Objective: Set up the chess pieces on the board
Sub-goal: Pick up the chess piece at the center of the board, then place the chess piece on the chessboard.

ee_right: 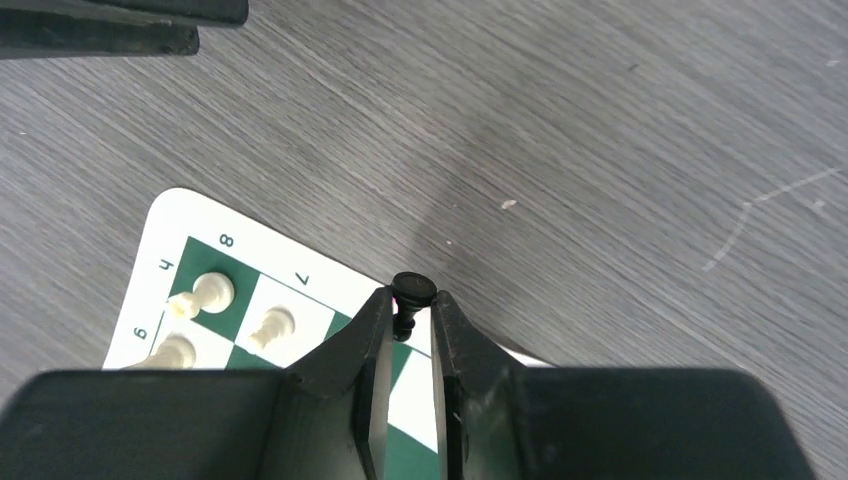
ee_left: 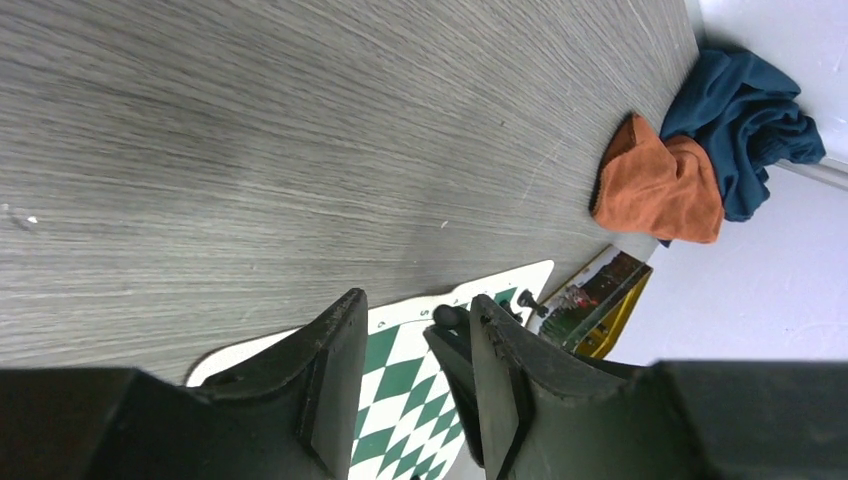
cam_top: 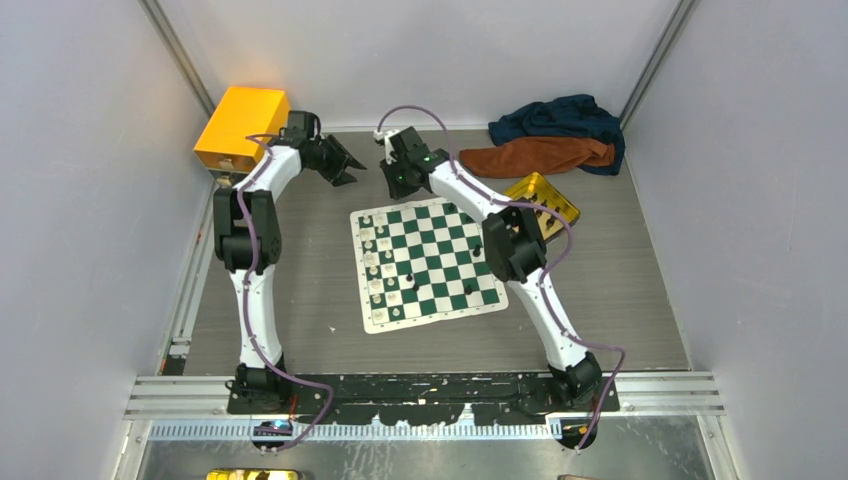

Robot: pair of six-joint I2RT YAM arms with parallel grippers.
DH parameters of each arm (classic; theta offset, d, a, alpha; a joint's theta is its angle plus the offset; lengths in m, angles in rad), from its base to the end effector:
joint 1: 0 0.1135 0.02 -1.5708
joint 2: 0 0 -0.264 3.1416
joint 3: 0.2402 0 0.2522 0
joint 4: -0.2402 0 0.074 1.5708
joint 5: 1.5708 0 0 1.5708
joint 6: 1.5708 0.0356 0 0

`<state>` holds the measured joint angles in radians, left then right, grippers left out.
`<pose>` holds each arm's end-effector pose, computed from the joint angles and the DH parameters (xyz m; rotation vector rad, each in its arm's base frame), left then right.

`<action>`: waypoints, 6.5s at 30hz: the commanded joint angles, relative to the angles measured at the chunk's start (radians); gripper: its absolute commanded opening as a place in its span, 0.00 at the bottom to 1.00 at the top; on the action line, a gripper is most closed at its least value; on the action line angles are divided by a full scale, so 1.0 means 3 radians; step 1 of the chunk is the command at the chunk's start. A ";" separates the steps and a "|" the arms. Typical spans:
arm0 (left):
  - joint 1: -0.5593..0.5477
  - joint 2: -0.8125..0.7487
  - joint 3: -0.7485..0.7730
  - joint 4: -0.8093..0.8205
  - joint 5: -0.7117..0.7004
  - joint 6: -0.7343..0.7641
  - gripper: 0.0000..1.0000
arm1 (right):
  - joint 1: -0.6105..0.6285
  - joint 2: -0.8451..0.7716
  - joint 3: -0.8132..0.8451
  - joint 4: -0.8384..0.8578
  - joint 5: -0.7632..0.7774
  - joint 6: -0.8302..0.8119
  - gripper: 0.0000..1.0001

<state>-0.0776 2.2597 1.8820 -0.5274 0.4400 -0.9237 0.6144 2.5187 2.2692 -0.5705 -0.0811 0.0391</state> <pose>0.5005 -0.0541 0.1992 -0.8859 2.4583 -0.9434 0.4570 0.3259 0.1851 -0.7253 2.3150 0.4000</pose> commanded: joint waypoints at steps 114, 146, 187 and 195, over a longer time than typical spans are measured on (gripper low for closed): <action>-0.0820 -0.0893 -0.1098 0.1853 0.2154 -0.1361 0.13 | -0.0552 -0.1684 -0.1684 0.0857 -0.1448 0.0670 0.01; -0.0784 -0.0885 -0.1061 0.1654 0.1876 -0.1265 0.00 | -0.0573 -0.1722 -0.1608 0.0813 -0.1504 0.0644 0.33; -0.0754 -0.0812 -0.0994 0.1336 0.1663 -0.1095 0.00 | -0.0626 -0.1834 -0.1644 0.0907 -0.1540 0.0674 0.37; -0.0718 -0.0762 -0.0987 0.1340 0.1613 -0.1127 0.00 | -0.0628 -0.1848 -0.1618 0.0872 -0.1522 0.0638 0.38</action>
<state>-0.2813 2.0621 1.5547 -0.0883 0.8997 -1.2758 0.4297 2.0037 1.7504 -0.4328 -0.5404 0.2352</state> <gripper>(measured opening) 0.023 0.374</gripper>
